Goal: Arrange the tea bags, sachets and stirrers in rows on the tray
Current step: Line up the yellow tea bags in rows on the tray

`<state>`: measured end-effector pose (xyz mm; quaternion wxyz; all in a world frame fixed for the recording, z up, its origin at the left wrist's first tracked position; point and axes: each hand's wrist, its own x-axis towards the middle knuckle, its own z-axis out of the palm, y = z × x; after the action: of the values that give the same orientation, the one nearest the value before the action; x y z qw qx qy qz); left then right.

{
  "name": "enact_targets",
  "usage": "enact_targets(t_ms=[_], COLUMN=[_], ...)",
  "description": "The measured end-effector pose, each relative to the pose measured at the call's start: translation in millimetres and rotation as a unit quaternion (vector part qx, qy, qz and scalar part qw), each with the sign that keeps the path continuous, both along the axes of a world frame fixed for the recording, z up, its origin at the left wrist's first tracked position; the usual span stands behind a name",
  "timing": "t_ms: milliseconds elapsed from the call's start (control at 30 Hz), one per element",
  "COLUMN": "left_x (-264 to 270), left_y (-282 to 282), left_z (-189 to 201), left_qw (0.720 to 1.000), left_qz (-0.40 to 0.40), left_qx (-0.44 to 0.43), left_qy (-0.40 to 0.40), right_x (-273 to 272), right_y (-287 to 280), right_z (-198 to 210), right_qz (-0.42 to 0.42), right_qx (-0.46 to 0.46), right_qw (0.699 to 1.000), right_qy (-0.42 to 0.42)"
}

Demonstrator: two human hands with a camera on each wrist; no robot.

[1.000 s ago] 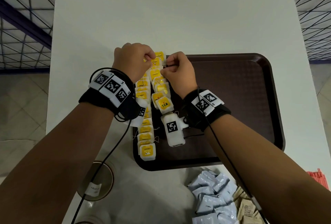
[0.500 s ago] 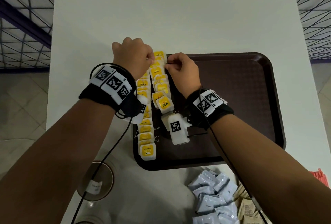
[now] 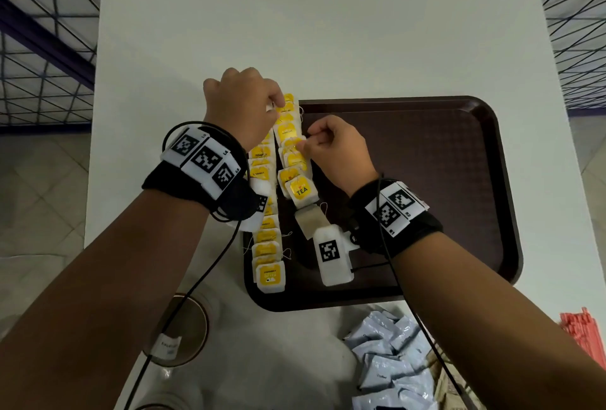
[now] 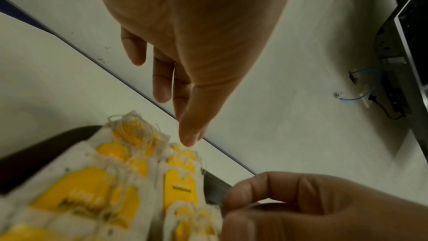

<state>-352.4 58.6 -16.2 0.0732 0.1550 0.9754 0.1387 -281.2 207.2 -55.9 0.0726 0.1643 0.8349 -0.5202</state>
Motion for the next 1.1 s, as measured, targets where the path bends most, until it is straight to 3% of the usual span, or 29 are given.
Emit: enact_targets(t_ms=[333,500,933,1100], left_x=[21,16,21,25], left_y=[-3,0,-1,-6], left_z=[-2,-2,-2,2], left_qw=[0.993,0.995,0.998,0.997], left_qz=[-0.074,-0.068,-0.042,-0.054], left_qx=[-0.026,-0.030,-0.035,-0.020], left_qy=[-0.087,-0.070,-0.014,-0.056], right_x=[11,16,37,40], right_y=[-7,-5,-5,-11], right_z=[1,-3,-1,-2], right_qz=[-0.056,-0.081,-0.035,-0.031], right_qx=[-0.117,-0.075,-0.055,-0.050], right_qw=[0.991,0.994,0.998,0.998], right_qy=[0.022,0.020,0.009,0.030])
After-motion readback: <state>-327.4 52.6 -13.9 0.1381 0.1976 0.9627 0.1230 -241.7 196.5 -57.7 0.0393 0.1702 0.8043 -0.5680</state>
